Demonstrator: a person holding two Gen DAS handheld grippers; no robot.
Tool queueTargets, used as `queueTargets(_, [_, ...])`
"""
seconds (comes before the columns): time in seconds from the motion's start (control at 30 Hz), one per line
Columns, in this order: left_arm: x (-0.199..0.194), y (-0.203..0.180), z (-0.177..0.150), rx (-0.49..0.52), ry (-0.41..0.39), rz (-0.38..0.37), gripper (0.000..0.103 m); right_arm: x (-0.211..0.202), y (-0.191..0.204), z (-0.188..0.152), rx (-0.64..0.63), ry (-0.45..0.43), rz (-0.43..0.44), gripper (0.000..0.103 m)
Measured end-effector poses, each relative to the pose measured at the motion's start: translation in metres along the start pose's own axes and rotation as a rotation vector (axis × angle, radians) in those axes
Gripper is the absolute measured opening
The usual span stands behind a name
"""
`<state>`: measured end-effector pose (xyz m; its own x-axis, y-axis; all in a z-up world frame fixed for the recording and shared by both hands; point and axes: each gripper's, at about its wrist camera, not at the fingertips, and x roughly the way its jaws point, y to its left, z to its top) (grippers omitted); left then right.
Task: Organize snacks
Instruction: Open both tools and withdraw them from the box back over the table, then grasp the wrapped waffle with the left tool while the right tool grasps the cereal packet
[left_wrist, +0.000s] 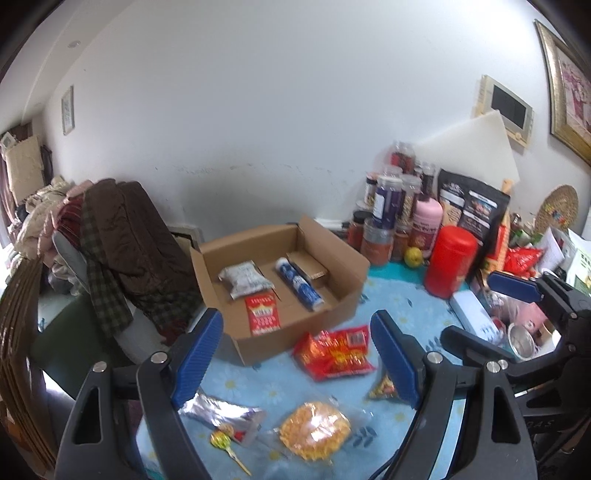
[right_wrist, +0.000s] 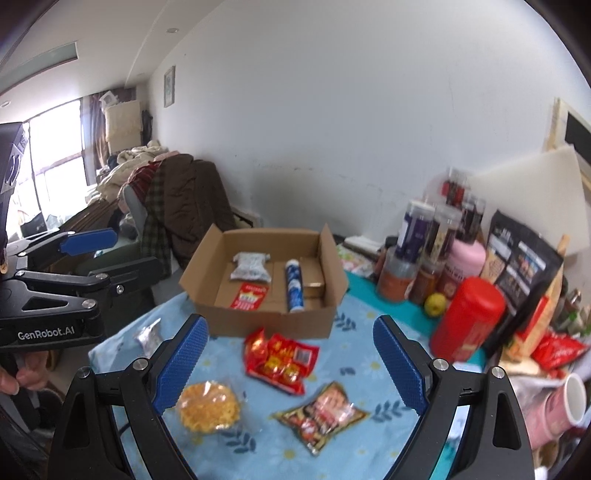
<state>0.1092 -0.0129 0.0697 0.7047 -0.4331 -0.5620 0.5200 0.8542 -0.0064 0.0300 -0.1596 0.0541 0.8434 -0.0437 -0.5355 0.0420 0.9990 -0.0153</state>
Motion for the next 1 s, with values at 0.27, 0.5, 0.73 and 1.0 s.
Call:
queueTargets(0.27, [0.006, -0.009, -0.03, 0.012, 0.066, -0.056, 0.082, 0.001, 0.001, -0.029, 0.029, 0.042, 0.023, 0.092])
queueTargets(0.5, [0.023, -0.013, -0.057, 0.022, 0.145, -0.106, 0.082, 0.01, 0.001, -0.054, 0.059, 0.093, 0.041, 0.092])
queueTargets(0.73, [0.045, -0.018, -0.084, 0.036, 0.216, -0.147, 0.082, 0.023, -0.001, -0.082, 0.086, 0.148, 0.052, 0.092])
queueTargets(1.0, [0.072, -0.022, -0.111, 0.066, 0.291, -0.189, 0.082, 0.04, -0.001, -0.108, 0.097, 0.208, 0.054, 0.092])
